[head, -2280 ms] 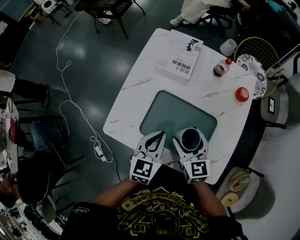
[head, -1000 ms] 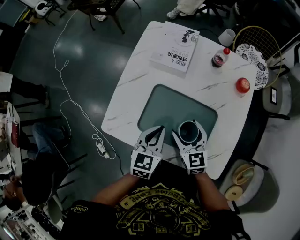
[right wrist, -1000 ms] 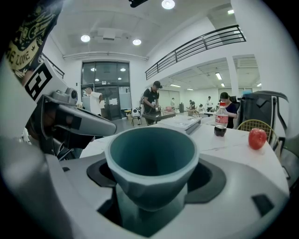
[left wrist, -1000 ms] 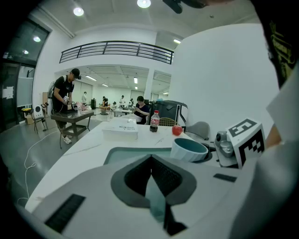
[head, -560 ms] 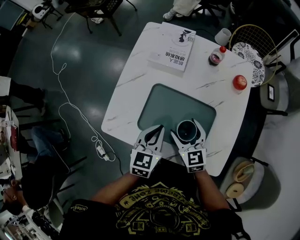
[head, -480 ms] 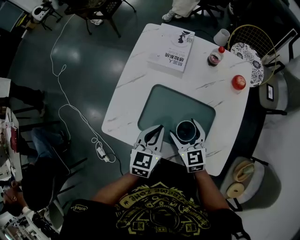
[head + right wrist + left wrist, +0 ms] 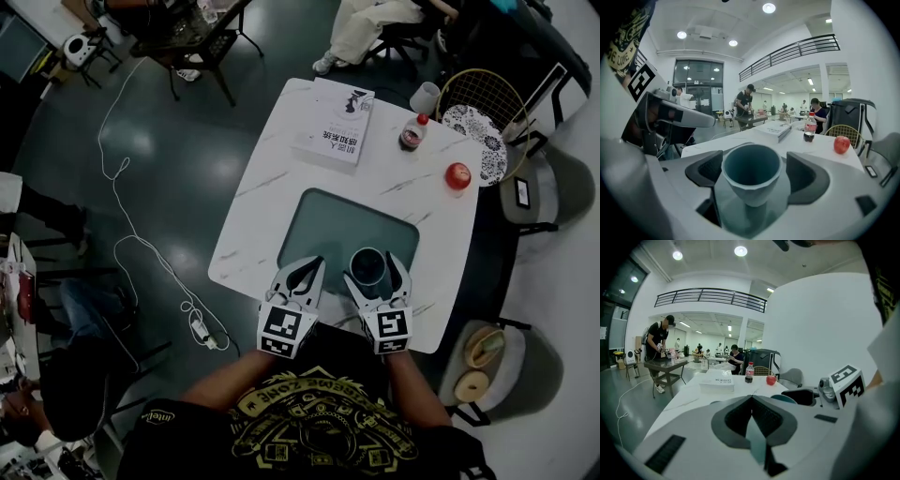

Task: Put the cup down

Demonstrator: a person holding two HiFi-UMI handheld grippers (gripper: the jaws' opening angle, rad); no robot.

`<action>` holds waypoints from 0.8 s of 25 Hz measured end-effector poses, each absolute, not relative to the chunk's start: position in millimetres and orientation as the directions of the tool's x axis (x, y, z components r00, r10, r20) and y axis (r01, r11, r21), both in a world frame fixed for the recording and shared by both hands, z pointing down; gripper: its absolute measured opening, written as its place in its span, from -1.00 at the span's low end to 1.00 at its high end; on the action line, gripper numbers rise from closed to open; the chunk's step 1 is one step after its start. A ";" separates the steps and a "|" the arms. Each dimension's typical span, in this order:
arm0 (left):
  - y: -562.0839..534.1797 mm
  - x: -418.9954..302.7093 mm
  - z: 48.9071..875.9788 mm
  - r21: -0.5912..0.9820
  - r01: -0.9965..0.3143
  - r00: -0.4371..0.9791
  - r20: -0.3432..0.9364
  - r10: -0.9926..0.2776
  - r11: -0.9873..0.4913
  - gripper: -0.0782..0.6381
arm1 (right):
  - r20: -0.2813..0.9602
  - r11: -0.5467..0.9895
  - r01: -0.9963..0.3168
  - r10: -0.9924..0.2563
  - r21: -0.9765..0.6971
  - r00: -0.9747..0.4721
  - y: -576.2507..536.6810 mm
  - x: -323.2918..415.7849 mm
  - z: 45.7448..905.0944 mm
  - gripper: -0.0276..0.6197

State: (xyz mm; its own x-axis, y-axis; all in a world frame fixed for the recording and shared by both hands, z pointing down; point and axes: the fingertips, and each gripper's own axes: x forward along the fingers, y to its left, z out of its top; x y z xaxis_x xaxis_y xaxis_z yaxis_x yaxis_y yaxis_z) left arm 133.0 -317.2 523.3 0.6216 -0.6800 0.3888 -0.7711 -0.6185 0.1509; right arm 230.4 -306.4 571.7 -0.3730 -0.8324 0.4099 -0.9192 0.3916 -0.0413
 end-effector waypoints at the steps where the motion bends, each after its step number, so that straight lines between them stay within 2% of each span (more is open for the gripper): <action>1: -315.9 131.9 519.8 0.149 -0.767 0.627 0.382 -0.679 -0.624 -0.75 | 0.409 0.378 -0.925 -0.838 -0.040 -0.360 -303.0 232.2 569.0 0.35; 16: -268.7 93.1 500.2 0.150 -0.732 0.670 0.339 -0.661 -0.665 -0.75 | 0.345 0.245 -0.968 -0.905 -0.054 -0.248 -239.7 213.4 523.5 0.34; 20: -255.8 78.0 495.5 0.147 -0.732 0.671 0.330 -0.664 -0.666 -0.75 | 0.328 0.241 -0.968 -0.911 -0.066 -0.249 -221.2 195.2 509.0 0.08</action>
State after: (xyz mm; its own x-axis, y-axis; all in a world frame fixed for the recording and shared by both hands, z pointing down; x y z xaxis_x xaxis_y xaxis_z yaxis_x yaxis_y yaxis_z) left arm 78.0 -255.8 495.5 0.6707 -0.6642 0.3301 -0.7316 -0.6656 0.1473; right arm 195.2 -221.2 509.0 -0.2494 -0.9113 0.3276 -0.9682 0.2414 -0.0657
